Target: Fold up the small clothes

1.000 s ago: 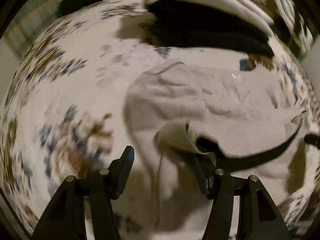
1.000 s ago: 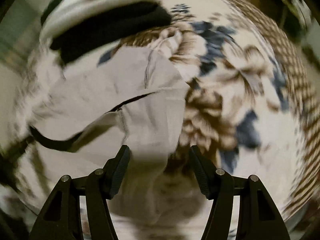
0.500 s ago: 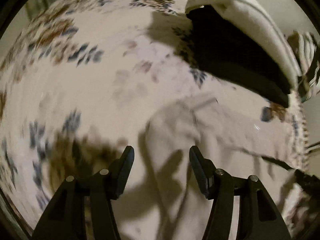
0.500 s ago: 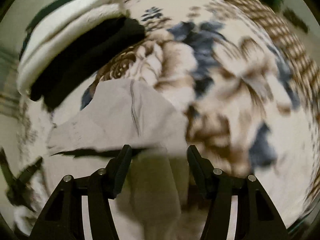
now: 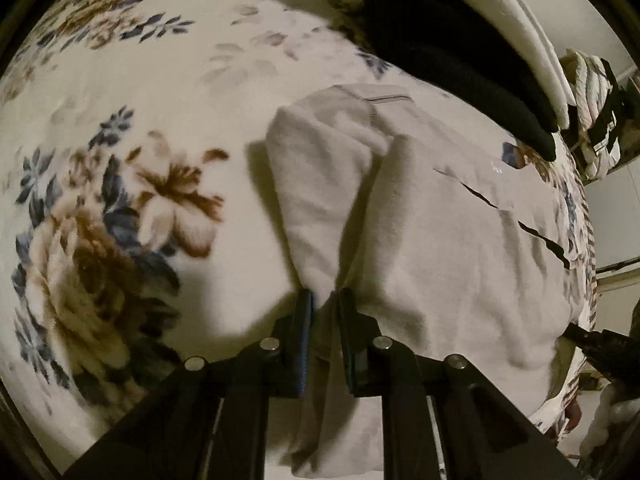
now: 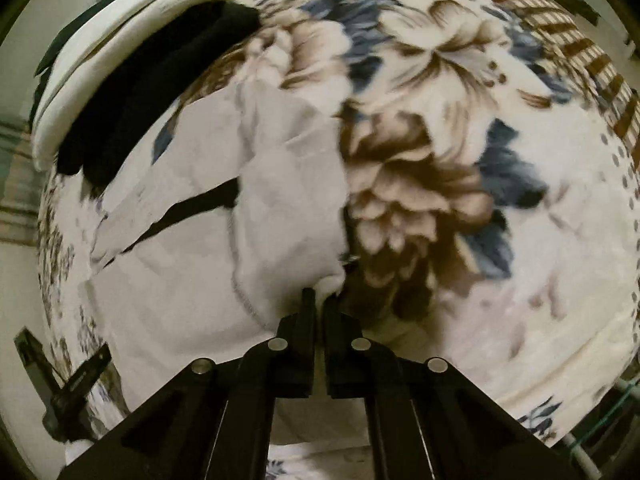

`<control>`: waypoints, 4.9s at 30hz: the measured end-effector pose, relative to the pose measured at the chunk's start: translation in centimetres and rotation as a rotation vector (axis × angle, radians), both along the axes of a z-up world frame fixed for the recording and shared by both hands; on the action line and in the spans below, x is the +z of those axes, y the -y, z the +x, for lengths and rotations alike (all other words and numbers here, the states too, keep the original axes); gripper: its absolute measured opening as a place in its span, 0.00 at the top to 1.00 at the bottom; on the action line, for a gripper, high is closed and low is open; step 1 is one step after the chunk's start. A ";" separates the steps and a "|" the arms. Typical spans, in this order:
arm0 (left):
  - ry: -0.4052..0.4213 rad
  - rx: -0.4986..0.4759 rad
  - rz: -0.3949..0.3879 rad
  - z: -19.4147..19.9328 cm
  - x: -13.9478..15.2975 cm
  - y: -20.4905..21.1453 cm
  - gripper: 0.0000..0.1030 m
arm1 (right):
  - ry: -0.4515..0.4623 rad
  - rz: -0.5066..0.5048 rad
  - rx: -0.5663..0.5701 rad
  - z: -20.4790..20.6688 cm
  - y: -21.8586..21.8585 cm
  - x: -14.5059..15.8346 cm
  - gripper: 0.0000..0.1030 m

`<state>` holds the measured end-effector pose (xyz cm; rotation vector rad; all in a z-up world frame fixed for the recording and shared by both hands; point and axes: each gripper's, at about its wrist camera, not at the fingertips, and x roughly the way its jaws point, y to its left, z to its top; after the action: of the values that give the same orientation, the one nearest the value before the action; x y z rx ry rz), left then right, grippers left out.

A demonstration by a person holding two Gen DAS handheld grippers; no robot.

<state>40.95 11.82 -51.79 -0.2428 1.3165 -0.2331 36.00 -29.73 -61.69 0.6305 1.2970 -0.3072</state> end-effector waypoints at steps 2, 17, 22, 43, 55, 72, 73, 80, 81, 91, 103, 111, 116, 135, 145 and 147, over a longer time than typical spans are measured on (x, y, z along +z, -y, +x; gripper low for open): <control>-0.002 0.014 0.019 -0.1 0.8 -0.4 0.86 | -0.029 0.035 0.009 0.2 0.1 -0.4 0.96; -0.057 0.289 -0.213 -10.3 5.3 7.1 0.12 | -0.022 0.150 0.255 3.0 3.2 7.2 0.10; -0.131 0.621 -0.347 -16.4 2.9 13.0 0.12 | -0.051 0.226 0.460 9.0 5.7 5.6 0.09; -0.041 1.206 -0.554 -19.7 -4.5 23.6 0.39 | -0.128 0.657 0.771 17.3 7.5 -5.4 0.10; -0.054 1.253 -0.572 -21.5 -4.0 23.5 0.55 | -0.182 0.602 0.968 16.3 3.9 -5.5 0.51; 0.008 1.283 -0.652 -23.5 -1.3 23.7 0.49 | -0.229 0.519 0.985 16.7 4.4 -5.1 0.70; 0.005 1.282 -0.670 -23.2 -2.0 23.7 0.49 | -0.233 0.519 0.982 16.7 4.4 -5.3 0.70; 0.037 1.254 -0.580 -21.0 -3.2 23.6 0.85 | -0.255 0.534 0.967 16.8 4.4 -5.9 0.67; 0.043 1.240 -0.551 -21.0 -2.7 23.6 0.92 | -0.253 0.536 0.968 16.9 4.3 -5.9 0.67; 0.130 1.210 -0.548 -19.9 0.8 22.9 0.93 | -0.151 0.491 0.969 16.4 3.7 -3.1 0.86; 0.234 1.228 -0.662 -19.2 5.5 16.0 0.93 | -0.041 0.448 0.958 18.4 -2.6 5.9 0.87; 0.263 1.330 -0.683 -18.5 4.4 5.6 0.93 | -0.050 0.375 1.019 22.1 -17.3 7.8 0.87; 0.231 1.365 -0.679 -18.2 1.1 -0.8 0.92 | -0.129 0.245 1.117 23.7 -29.5 4.3 0.87; 0.083 1.041 -0.420 -15.3 2.3 -2.8 0.39 | -0.107 0.128 1.003 23.5 -25.9 7.9 0.19; 0.072 0.815 -0.148 -10.1 -2.2 -3.1 0.97 | -0.167 0.151 0.879 22.5 -19.9 2.3 0.19; 0.126 0.839 -0.141 -11.1 -1.5 -3.5 0.98 | -0.148 0.150 0.902 22.7 -20.8 2.7 0.19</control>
<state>29.81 15.37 -53.26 -0.8558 0.9782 0.3672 58.66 -8.95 -59.03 0.0980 1.6226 0.4956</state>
